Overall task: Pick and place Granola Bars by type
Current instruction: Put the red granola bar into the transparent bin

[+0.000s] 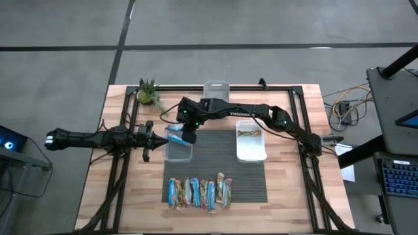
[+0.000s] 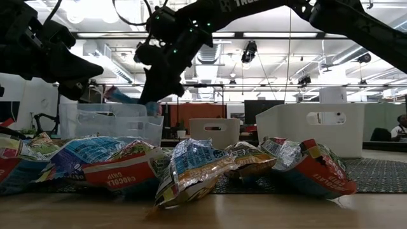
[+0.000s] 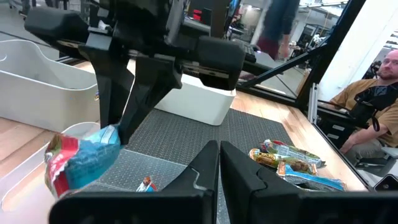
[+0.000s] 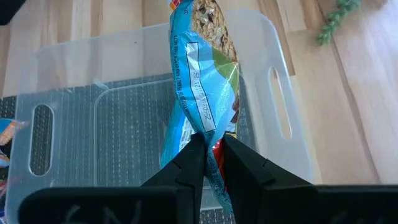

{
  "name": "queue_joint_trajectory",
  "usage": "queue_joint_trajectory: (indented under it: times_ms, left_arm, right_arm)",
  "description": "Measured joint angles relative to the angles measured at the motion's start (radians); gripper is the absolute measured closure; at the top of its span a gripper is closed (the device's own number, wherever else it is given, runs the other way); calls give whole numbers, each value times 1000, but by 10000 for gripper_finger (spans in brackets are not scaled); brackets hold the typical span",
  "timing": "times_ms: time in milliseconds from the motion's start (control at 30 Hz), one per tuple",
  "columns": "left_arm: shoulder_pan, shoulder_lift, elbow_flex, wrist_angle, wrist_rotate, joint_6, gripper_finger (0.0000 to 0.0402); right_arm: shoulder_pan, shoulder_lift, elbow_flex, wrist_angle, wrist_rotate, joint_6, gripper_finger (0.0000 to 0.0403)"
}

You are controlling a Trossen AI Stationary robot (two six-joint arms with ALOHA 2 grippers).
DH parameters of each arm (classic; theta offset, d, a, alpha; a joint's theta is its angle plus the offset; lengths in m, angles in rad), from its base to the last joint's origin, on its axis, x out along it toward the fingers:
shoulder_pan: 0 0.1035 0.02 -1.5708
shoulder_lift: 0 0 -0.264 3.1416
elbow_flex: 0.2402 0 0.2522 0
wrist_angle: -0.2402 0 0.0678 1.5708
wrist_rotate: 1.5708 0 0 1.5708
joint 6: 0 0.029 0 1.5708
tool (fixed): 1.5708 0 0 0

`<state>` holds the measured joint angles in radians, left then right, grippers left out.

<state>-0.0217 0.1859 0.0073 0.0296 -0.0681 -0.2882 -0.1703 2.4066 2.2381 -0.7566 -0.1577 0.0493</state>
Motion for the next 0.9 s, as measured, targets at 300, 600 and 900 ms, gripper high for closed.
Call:
queue_joint_trajectory:
  times_ms: [300, 600, 900]
  left_arm:
    - [0, 0, 0, 0, 0, 0, 402]
    - [0, 0, 0, 0, 0, 0, 402]
    - [0, 0, 0, 0, 0, 0, 402]
  right_arm:
    - [0, 0, -3, 74, 0, -19, 355]
    - [-3, 0, -14, 87, 0, -26, 355]
    - [-10, 0, -65, 118, 1, -26, 355]
